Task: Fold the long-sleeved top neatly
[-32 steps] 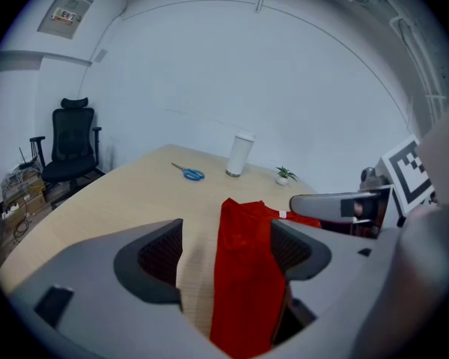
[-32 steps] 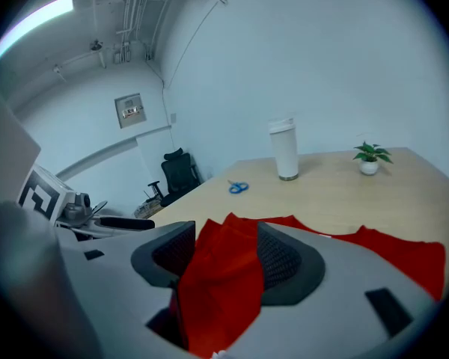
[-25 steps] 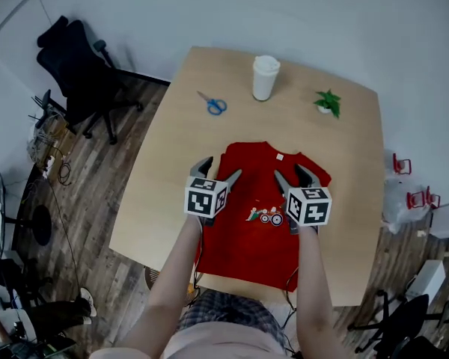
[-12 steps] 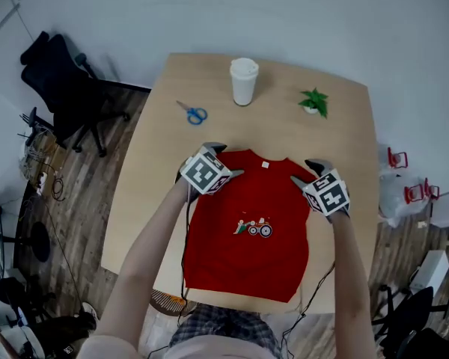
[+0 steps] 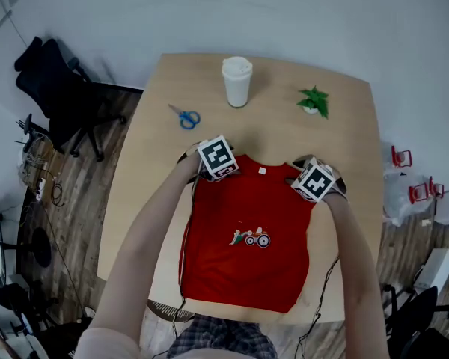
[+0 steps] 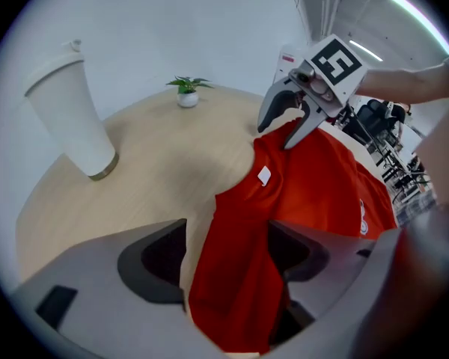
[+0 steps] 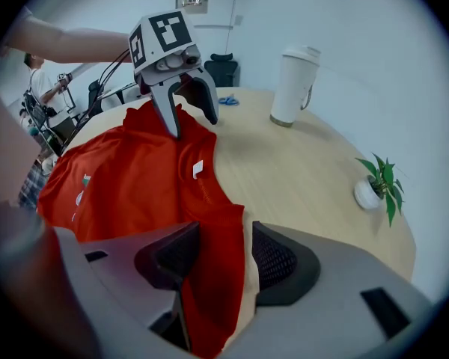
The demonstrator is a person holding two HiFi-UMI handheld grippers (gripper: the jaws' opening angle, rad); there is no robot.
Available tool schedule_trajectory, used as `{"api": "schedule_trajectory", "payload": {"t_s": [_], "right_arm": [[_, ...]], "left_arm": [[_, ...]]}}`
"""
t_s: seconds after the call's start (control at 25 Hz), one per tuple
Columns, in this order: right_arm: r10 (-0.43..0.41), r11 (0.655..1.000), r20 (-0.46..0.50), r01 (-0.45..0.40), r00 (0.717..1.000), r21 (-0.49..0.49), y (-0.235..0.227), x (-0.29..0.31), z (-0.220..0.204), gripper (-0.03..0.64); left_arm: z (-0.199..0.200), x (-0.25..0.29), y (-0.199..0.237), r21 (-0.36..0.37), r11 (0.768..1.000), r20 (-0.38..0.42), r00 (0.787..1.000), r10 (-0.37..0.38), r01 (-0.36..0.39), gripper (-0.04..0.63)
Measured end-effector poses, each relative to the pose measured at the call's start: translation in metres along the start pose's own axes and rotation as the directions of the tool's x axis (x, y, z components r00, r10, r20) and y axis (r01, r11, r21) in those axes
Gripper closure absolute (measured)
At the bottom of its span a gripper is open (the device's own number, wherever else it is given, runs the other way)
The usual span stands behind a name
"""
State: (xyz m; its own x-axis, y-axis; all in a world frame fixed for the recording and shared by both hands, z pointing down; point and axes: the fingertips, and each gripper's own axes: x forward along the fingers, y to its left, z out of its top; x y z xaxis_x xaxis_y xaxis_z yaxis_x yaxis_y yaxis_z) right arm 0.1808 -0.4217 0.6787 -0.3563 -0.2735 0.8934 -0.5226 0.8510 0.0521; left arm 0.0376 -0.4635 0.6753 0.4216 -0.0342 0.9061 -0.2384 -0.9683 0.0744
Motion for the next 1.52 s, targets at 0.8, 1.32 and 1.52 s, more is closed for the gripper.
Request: {"api": "schedule_trajectory", "payload": {"t_s": [0.8, 1.32, 1.52], "right_arm": [[0.082, 0.996, -0.017, -0.083, 0.996, -0.035, 0.004, 0.002, 0.002, 0.563], [-0.247, 0.969, 0.164, 0.246, 0.955, 0.03, -0.05, -0.084, 0.049, 0.566], [-0.181, 0.982, 0.202, 0.186, 0.963, -0.01, 0.005, -0.114, 0.046, 0.565]], "left_arm": [[0.003, 0.009, -0.011, 0.116, 0.993, -0.03, 0.999, -0.018, 0.021, 0.552], [0.07, -0.085, 0.028, 0.108, 0.932, 0.232, 0.92, 0.316, -0.347, 0.557], [0.054, -0.11, -0.026, 0.173, 0.94, 0.249, 0.937, 0.247, -0.294, 0.557]]}}
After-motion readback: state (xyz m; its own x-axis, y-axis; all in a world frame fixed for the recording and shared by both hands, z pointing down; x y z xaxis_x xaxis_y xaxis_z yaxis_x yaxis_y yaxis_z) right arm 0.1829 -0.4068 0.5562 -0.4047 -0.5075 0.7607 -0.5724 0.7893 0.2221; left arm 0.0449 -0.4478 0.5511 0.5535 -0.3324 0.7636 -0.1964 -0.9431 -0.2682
